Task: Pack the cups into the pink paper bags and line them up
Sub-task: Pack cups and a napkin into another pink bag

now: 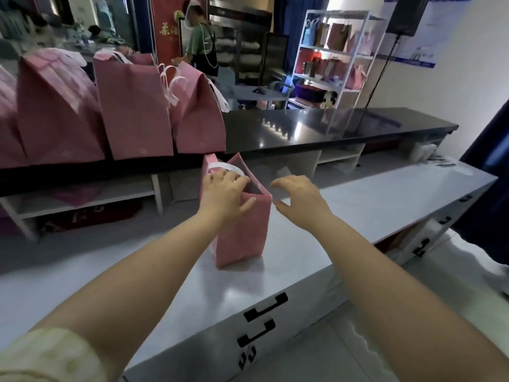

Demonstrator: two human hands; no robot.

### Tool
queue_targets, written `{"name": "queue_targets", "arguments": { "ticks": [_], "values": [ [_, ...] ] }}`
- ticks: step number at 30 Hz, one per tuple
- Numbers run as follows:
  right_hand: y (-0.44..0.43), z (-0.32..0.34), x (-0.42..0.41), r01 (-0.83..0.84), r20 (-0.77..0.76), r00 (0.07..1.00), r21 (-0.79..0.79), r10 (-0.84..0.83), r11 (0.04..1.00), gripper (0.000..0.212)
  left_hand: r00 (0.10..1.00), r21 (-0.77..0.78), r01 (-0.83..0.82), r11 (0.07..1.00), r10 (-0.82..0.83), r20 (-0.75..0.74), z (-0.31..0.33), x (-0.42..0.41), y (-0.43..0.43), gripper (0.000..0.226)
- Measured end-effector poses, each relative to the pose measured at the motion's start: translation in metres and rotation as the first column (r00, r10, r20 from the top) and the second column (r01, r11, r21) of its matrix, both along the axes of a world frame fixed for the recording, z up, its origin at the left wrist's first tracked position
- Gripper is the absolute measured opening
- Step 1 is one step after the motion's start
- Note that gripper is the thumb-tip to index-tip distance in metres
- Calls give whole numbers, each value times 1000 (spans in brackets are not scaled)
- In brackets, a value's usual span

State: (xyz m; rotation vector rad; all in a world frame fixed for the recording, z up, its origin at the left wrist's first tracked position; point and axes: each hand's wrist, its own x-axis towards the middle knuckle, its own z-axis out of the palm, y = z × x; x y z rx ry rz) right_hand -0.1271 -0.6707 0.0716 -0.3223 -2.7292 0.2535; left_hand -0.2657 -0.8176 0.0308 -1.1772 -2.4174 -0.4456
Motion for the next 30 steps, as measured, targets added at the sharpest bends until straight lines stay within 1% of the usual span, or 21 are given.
{"name": "queue_targets", "arguments": {
  "ticks": [2,4,6,8,10,12,15,17,19,22,24,26,27,28,30],
  "values": [
    [14,2,-35,-11,24,1000,2,11,1000,35,1000,-1,-9,1000,9,4,-3,-23,10,39],
    [30,1,-68,-15,4,1000,-14,15,1000,35,999,68,-22,997,20,34,-5,-43,18,33],
    [42,-4,-95,-24,-21,1000,-87,22,996,33,994,180,-45,983,26,103,-5,-56,24,29],
    [52,-12,-117,-42,-7,999,-186,41,982,30,986,254,-66,965,24,165,-4,-63,28,24],
    [63,-18,-137,-73,17,997,-249,79,966,24,983,261,-72,963,25,181,-5,-67,28,21],
    [76,-22,-158,-107,3,994,-297,113,949,23,986,250,-75,965,35,161,-5,-66,26,24],
    [95,-28,-187,-159,-18,987,-312,161,937,34,990,300,-92,949,54,132,-6,-60,21,22],
    [104,-32,-204,-214,-22,976,-318,218,924,41,989,293,-90,952,52,135,-8,-54,18,20],
    [111,-35,-219,-285,-21,956,-307,293,908,46,986,241,-103,965,67,153,-9,-47,18,17],
    [122,-41,-235,-376,28,919,-239,393,895,46,979,154,-178,972,159,127,-9,-34,29,14],
    [128,-45,-243,-406,96,901,-163,424,899,51,966,144,-255,956,245,82,-9,-23,40,13],
    [133,-49,-248,-400,169,895,-101,412,911,57,946,166,-325,931,320,55,-10,-11,52,18],
    [136,-51,-249,-400,189,894,-67,405,914,55,936,168,-352,921,348,49,-11,-5,59,23],
    [139,-54,-250,-407,188,894,-37,406,913,49,927,157,-375,914,372,44,-14,2,66,29],
    [146,-57,-249,-435,135,891,-21,433,900,31,905,136,-426,895,423,47,-19,16,79,37]
  ]
}}
